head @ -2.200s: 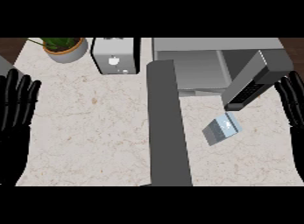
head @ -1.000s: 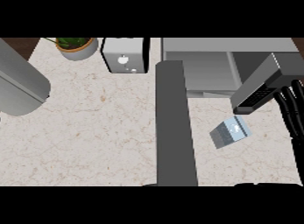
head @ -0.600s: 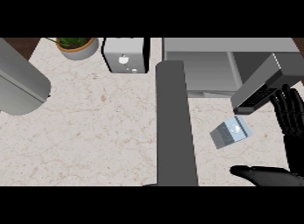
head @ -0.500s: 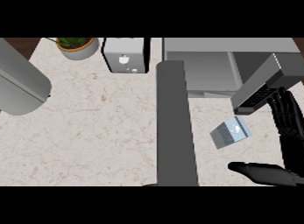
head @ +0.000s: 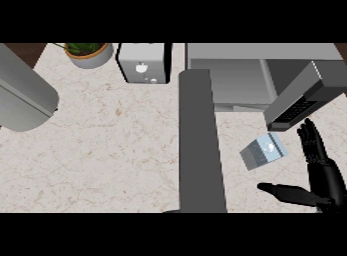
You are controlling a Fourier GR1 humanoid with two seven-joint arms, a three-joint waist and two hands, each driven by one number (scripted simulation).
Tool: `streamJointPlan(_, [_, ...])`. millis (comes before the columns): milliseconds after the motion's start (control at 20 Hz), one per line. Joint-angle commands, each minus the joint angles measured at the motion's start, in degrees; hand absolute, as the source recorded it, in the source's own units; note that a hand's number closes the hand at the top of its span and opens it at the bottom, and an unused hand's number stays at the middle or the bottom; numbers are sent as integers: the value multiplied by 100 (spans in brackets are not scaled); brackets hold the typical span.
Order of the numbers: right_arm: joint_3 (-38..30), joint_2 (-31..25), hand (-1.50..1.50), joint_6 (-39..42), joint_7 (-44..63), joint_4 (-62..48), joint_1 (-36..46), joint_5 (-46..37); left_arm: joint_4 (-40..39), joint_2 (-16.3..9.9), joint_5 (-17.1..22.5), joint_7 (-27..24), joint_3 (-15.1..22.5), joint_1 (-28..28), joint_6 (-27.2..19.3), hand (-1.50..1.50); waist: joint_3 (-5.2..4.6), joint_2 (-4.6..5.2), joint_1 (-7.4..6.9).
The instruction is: Pick up the milk, place it into the microwave and close the microwave
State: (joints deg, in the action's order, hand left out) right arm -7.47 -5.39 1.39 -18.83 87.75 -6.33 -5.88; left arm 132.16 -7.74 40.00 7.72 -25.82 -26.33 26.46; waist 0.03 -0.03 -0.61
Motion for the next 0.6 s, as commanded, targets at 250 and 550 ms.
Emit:
streamJointPlan(250, [-163,-119,-150,-148,-1044,-1696,399,-320,312,478,321,-116,-407,-567,730,-150,-2,-4,-3])
streamJointPlan(550, [-406,-364,-150,-332,-2114,-3733,1307,-571,231,-45,876,334,-714,-198,423,-150,3,9,-14])
